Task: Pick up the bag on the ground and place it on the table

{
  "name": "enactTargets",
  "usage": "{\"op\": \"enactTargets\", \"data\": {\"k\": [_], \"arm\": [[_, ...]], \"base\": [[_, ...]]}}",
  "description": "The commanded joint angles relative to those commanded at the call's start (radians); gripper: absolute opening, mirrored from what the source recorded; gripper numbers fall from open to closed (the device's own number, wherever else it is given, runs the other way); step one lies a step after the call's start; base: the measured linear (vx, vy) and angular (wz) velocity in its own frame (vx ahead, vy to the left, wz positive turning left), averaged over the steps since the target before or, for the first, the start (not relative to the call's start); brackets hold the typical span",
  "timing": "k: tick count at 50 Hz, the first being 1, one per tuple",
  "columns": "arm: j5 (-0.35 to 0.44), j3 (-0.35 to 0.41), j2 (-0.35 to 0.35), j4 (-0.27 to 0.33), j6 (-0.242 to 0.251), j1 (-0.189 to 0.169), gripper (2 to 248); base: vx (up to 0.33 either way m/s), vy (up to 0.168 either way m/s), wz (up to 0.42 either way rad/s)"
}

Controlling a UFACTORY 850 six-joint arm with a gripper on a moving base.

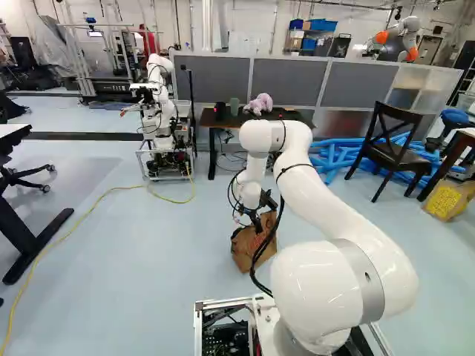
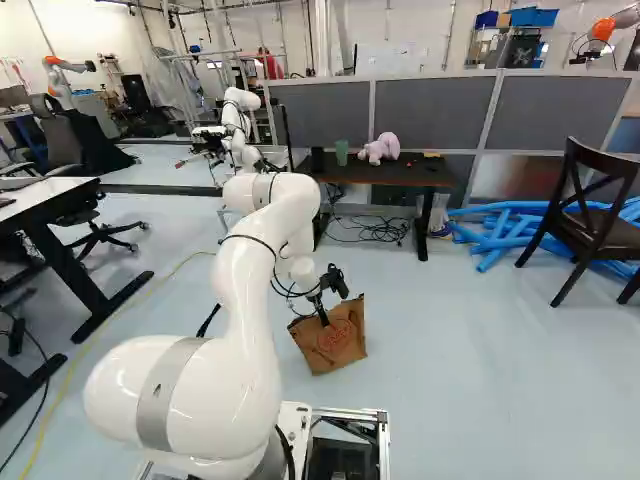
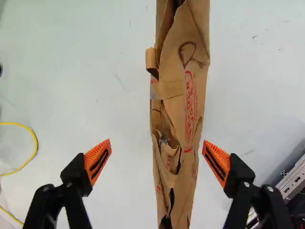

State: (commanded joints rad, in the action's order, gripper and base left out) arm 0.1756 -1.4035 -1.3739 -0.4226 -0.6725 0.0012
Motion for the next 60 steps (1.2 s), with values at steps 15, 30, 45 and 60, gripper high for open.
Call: {"op": "enactTargets", "data": {"k": [15, 30, 45, 60], "arm": [[-0.037, -0.077, -0.065, 0.0, 0.0, -0.019, 247], [-0.075, -0.159, -0.132, 0.0, 0.0, -0.036, 247], [-0.097, -0.226, -0.191, 0.0, 0.0, -0.041, 247], [-0.098, -0.235, -0.199, 0.0, 0.0, -0.041, 186]], "base": [[0.0, 0.0, 0.0], [0.0, 0.0, 0.0], [0.0, 0.0, 0.0], [0.0, 0.0, 0.0]]}}
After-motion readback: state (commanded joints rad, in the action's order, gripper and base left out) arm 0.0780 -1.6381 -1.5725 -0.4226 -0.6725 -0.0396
